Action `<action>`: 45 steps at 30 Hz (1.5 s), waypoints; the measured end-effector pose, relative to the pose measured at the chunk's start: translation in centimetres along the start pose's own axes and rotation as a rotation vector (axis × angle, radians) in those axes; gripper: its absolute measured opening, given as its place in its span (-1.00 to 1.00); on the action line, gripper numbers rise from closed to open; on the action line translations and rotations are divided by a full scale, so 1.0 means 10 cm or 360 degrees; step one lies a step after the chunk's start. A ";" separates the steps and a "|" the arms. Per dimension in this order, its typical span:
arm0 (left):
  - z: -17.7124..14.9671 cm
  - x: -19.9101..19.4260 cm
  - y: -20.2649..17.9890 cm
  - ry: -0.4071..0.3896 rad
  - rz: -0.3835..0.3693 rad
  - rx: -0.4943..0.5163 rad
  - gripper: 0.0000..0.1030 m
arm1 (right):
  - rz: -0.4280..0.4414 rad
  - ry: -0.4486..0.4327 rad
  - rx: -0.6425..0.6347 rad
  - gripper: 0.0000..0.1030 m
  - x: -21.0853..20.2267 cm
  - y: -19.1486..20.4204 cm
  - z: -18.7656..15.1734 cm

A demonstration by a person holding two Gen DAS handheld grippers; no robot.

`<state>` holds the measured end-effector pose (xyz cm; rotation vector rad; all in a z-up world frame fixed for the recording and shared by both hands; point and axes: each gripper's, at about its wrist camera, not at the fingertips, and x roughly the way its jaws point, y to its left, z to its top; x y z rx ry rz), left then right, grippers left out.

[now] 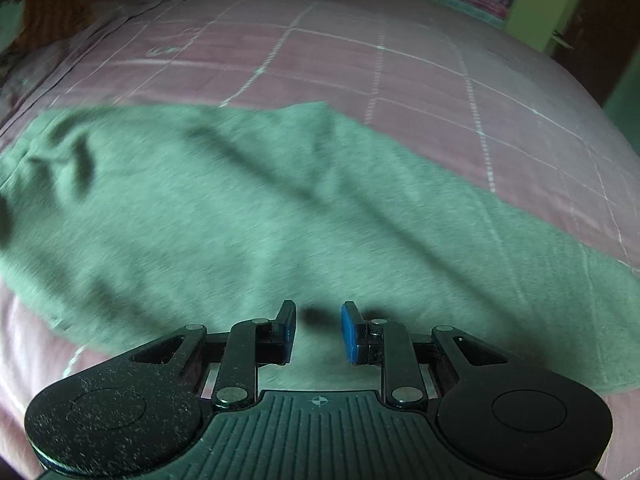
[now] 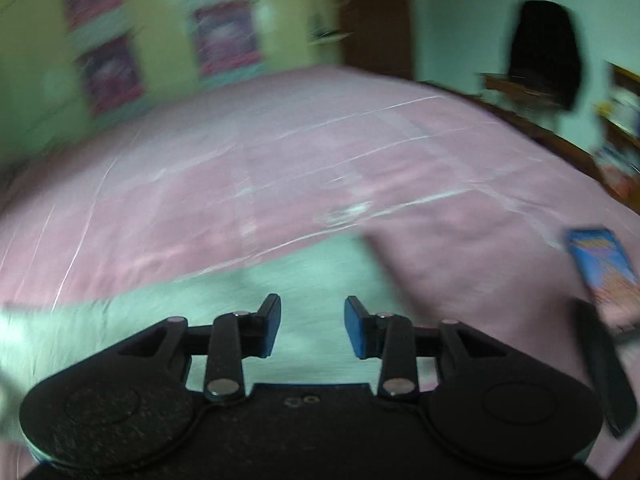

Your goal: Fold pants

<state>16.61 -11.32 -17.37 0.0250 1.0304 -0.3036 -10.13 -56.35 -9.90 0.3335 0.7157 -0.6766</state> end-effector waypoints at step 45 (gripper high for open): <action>-0.21 0.27 0.20 -0.0053 0.0327 0.0220 0.92 | 0.0494 0.0257 -0.0628 -0.12 0.41 2.09 -0.48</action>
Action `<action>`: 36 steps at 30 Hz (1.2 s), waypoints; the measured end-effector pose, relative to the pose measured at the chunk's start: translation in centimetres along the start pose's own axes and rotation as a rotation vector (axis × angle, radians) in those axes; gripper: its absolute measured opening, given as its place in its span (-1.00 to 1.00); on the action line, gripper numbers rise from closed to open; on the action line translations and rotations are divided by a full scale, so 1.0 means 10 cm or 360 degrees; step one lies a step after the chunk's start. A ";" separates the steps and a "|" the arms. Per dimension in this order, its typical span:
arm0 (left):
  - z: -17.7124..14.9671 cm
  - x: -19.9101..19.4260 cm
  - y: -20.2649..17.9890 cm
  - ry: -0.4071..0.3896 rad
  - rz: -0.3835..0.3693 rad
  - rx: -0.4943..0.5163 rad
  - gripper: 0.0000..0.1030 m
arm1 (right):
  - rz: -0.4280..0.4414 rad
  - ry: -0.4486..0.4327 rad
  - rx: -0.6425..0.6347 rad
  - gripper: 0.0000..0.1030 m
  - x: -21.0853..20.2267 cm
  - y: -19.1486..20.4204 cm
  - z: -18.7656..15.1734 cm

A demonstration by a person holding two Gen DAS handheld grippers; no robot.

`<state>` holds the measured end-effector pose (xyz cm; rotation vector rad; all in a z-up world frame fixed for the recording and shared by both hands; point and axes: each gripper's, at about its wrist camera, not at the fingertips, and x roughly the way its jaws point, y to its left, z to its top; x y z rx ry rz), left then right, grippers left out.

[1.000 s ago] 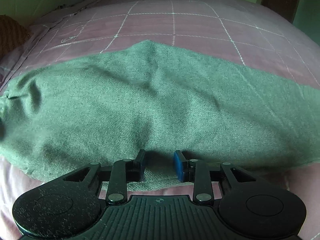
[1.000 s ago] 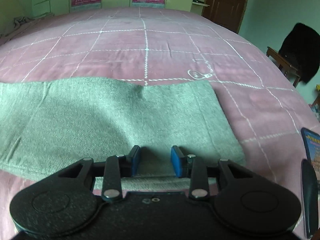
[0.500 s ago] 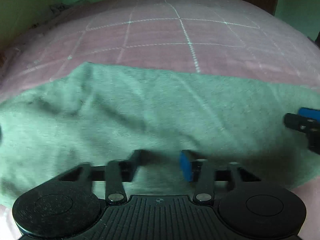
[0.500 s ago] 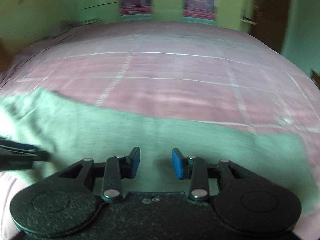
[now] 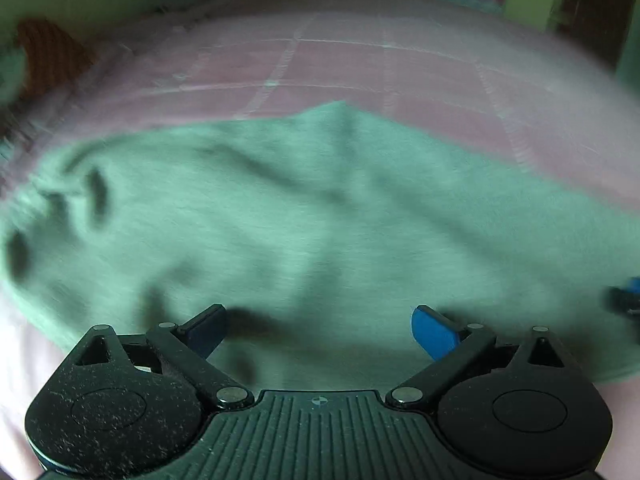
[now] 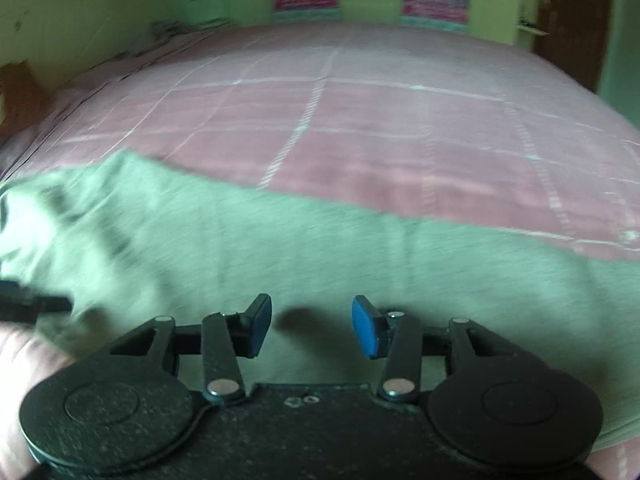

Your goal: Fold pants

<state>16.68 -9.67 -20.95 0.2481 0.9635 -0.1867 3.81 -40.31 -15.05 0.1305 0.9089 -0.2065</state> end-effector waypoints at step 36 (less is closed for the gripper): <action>0.19 0.02 -0.91 0.0010 -0.0262 0.0079 0.90 | -0.0271 -0.0127 0.1444 -0.69 -0.85 -2.58 -0.84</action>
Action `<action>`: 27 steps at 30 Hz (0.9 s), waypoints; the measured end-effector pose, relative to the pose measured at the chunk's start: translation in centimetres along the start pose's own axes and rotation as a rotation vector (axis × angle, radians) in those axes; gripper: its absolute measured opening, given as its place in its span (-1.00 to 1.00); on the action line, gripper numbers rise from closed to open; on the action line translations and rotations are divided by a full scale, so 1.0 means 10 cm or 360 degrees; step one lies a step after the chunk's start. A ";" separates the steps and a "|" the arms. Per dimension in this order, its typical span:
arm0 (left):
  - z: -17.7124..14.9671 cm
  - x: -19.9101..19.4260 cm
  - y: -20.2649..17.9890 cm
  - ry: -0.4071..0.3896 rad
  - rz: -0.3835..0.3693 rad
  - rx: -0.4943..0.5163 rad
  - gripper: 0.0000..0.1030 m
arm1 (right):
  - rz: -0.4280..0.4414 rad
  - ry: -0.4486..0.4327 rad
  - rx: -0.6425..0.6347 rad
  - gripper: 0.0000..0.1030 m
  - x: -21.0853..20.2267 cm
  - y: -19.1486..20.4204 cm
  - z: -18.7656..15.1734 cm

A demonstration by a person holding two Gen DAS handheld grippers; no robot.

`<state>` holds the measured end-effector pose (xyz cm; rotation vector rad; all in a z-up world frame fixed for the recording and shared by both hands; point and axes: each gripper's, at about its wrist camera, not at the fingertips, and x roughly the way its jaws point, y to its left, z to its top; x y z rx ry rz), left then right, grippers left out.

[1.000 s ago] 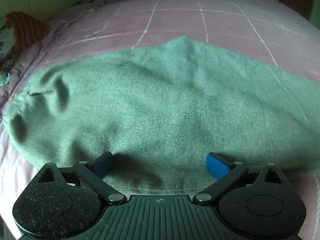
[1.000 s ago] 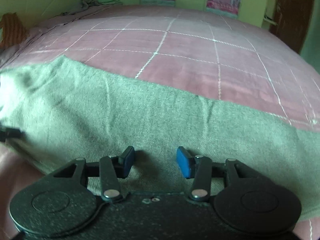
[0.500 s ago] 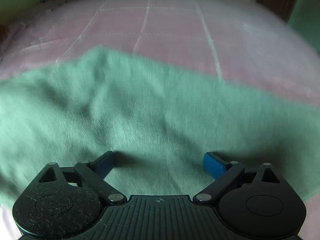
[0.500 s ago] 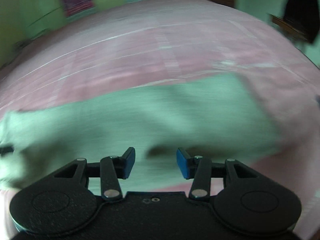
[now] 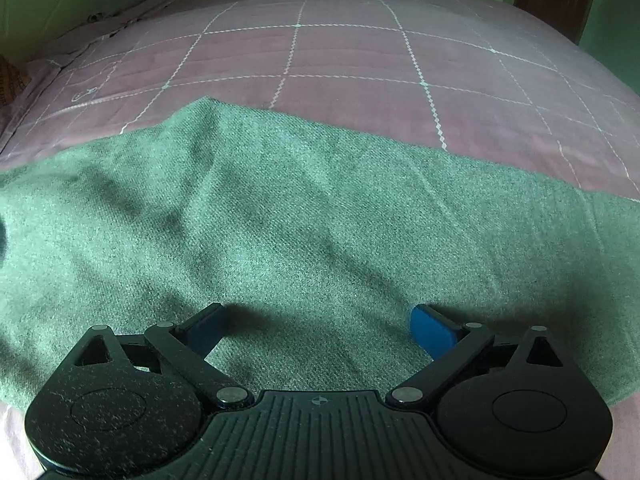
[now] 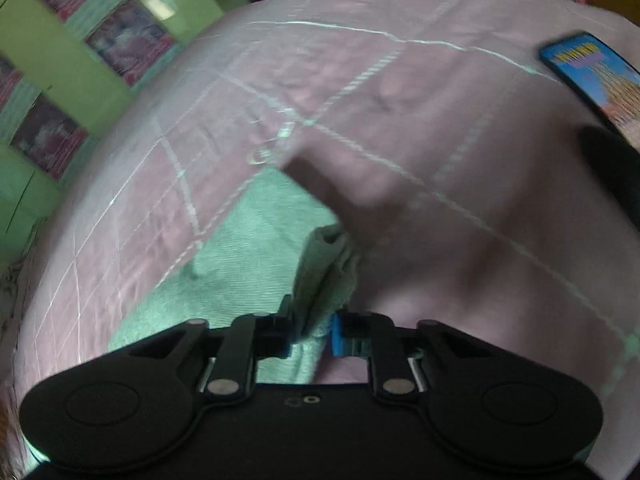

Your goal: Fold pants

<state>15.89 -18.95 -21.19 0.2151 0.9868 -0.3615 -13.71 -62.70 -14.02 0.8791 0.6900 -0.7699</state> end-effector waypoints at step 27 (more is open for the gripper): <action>0.14 0.06 -0.37 0.0000 0.0032 0.0021 0.97 | -0.0054 -0.0260 -0.0892 -0.33 -0.16 0.94 -0.20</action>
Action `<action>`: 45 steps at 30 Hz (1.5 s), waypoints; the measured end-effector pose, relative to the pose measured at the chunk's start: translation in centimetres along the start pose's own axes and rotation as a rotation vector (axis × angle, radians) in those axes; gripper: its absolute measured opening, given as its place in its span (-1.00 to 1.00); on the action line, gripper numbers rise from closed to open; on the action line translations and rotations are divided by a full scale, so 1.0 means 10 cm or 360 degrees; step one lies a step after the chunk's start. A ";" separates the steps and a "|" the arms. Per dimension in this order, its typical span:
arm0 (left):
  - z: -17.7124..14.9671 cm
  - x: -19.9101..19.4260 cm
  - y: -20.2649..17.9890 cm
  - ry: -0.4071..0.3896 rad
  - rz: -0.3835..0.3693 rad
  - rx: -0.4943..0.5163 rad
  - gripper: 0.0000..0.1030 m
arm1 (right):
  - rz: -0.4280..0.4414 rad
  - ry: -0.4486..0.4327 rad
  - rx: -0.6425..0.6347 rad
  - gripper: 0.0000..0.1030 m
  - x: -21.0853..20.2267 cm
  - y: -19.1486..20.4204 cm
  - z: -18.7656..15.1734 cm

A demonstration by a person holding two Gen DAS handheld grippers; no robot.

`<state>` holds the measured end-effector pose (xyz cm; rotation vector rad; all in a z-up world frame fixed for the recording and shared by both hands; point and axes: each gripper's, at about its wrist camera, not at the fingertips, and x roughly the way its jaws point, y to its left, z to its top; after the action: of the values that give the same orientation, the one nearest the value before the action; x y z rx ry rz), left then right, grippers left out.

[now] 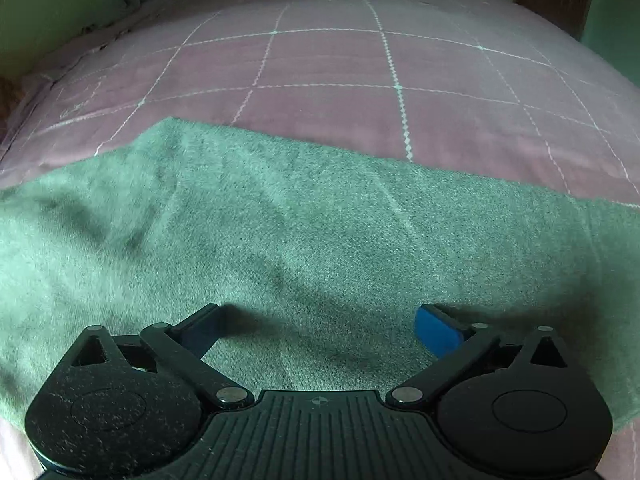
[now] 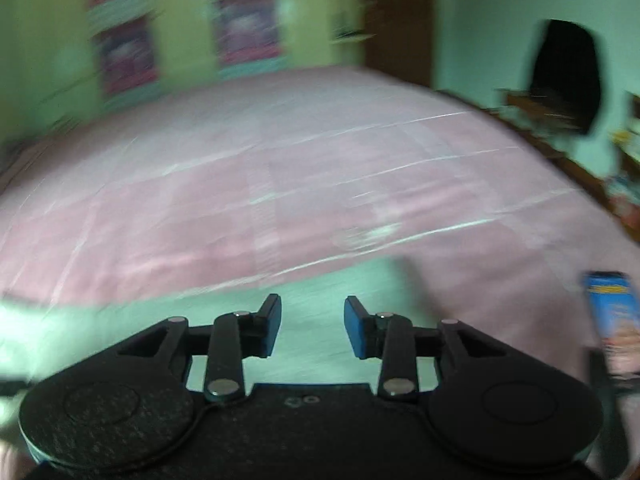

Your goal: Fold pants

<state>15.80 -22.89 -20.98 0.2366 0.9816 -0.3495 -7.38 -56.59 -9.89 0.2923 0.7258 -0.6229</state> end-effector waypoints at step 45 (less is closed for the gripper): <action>-0.36 -0.39 -0.79 0.0022 -0.0148 0.0180 0.99 | -0.0035 0.0205 0.0827 -0.55 0.06 -0.79 -0.46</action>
<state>8.01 -28.21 -19.93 0.2967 0.9898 -0.4899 -14.33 -60.91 -13.87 0.8101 0.6826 -0.8150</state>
